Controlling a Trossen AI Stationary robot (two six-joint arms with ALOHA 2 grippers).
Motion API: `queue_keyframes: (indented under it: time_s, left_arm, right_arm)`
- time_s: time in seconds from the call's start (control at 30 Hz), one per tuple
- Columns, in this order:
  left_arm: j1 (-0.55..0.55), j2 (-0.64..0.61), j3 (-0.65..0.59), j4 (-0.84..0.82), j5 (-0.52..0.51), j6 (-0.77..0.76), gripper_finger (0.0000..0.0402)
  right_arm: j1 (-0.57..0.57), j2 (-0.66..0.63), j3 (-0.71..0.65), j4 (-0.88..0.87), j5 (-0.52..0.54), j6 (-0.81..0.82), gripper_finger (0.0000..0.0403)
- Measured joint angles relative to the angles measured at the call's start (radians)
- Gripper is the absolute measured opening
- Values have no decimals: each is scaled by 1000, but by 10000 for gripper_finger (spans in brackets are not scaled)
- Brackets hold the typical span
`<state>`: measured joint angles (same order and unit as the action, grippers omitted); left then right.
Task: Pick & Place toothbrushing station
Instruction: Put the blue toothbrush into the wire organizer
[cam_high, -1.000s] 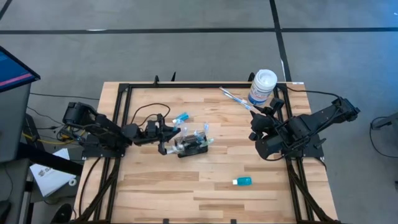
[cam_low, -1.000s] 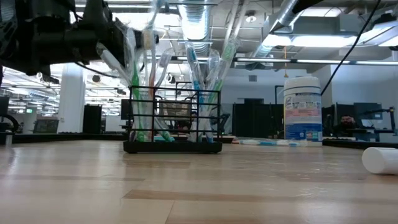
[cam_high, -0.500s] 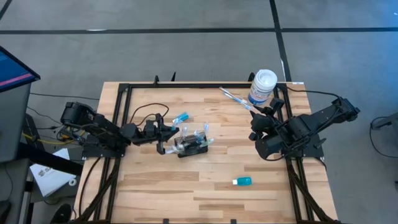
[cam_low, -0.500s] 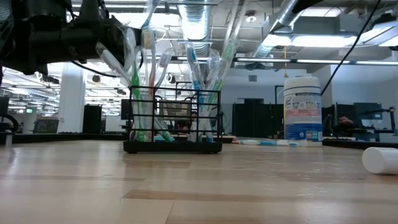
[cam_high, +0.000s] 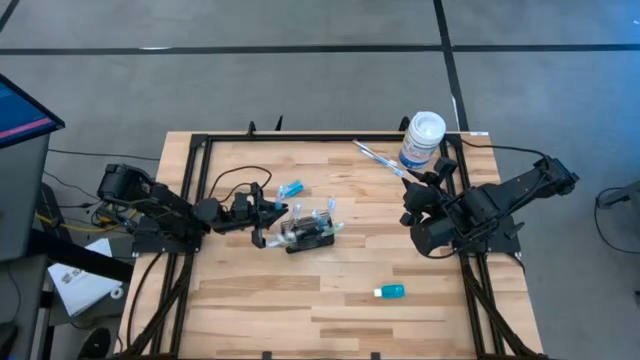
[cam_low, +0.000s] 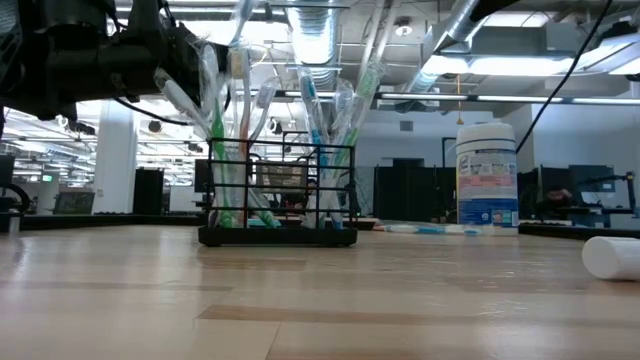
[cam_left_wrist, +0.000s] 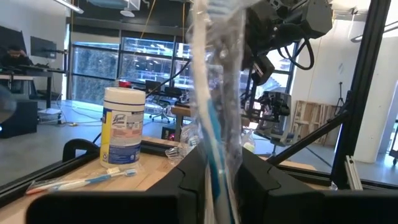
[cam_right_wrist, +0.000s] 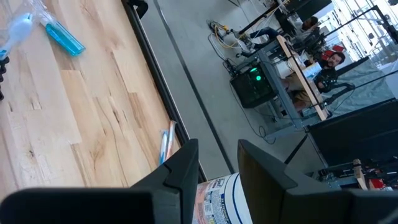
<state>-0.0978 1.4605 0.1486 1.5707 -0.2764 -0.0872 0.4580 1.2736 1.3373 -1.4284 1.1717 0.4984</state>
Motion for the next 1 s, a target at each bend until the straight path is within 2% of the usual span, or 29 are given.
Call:
queue_keyframes:
  time_s: [0.17, 1.0]
  left_arm:
    - [0, 0, 0, 0, 0, 0, 66]
    - [1, 0, 3, 0, -11, 2, 66]
  right_arm:
    - [0, 0, 0, 0, 0, 0, 102]
    - [0, 0, 0, 0, -1, 0, 102]
